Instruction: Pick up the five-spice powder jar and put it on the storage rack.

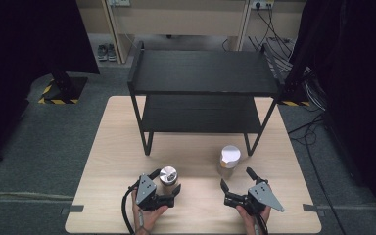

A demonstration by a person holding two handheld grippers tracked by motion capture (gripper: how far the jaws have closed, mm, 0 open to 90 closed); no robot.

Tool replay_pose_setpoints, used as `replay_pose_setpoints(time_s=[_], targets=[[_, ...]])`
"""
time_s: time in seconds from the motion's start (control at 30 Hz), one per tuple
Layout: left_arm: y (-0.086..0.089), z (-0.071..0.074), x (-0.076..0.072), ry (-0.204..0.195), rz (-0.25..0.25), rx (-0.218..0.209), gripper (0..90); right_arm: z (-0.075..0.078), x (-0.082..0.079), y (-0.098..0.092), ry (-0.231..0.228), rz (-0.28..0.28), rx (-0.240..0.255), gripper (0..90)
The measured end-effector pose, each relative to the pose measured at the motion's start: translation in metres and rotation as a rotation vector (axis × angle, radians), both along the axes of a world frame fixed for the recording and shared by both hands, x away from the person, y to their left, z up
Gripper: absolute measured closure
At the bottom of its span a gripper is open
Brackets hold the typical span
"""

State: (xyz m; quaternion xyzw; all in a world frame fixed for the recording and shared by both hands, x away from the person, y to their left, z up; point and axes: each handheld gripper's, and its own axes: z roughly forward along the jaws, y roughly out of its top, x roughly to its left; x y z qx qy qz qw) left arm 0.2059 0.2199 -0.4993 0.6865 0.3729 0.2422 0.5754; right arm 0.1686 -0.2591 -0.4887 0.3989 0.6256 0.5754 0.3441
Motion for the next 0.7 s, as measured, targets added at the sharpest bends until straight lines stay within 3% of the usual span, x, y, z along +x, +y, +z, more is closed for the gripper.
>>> replay_pose_setpoints(time_s=[0.7], targets=[[-0.0063, 0.0086, 0.008, 0.034, -0.001, 0.049, 29.5, 0.0002, 0.0005, -0.0002, 0.004, 0.001, 0.0, 0.5]])
